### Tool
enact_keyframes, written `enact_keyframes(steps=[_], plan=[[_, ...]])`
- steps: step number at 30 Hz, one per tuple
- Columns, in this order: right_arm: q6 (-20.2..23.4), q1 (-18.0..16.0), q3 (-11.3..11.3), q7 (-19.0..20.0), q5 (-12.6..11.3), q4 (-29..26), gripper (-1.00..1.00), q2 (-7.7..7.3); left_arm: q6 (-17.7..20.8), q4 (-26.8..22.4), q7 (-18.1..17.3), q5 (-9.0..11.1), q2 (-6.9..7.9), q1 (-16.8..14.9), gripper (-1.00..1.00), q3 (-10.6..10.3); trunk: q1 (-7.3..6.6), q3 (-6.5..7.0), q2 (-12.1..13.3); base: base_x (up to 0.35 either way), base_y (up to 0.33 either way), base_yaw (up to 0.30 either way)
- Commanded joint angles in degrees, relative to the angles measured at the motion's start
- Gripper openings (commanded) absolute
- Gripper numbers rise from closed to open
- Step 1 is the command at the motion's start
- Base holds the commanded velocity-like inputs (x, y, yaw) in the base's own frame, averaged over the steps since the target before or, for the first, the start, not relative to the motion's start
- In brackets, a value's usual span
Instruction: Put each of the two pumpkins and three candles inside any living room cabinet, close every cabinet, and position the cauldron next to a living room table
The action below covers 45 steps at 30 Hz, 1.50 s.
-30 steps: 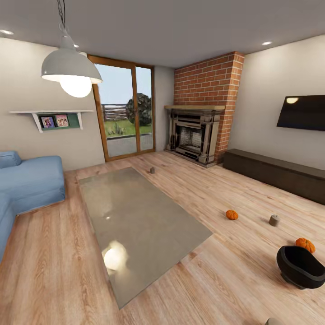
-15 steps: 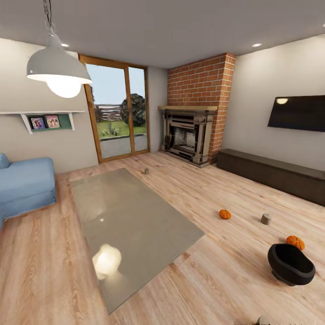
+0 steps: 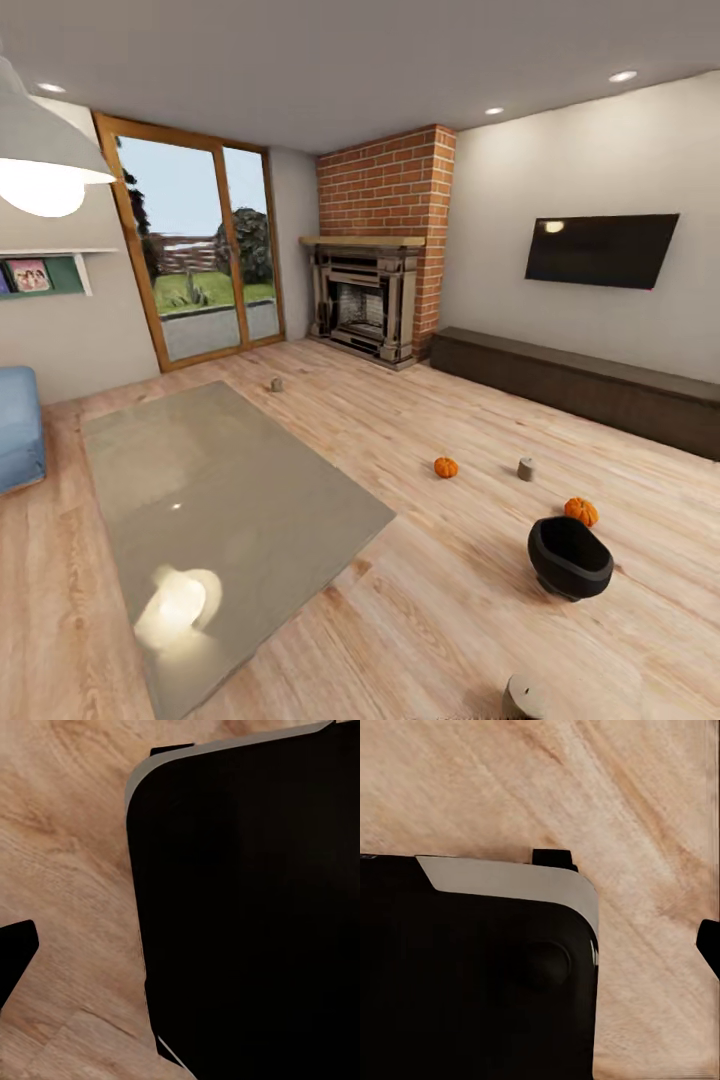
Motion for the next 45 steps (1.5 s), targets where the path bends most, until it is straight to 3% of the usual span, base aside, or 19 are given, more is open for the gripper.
enact_keyframes(steps=[1,45], plan=[[-0.17,-0.04,0.03,-0.1,0.21,0.07,1.0,0.0,-0.09,-0.12,0.16,-0.46,0.01,0.04,1.0,-0.11,0.0,-0.05,-0.02,0.0,-0.219,-0.277],[-0.17,-0.04,-0.15,-0.14,0.12,0.25,1.0,0.02,-0.18,-0.49,0.31,-0.47,0.01,0.04,1.0,-1.18,0.0,-0.9,-0.02,0.0,-0.296,-0.279]])
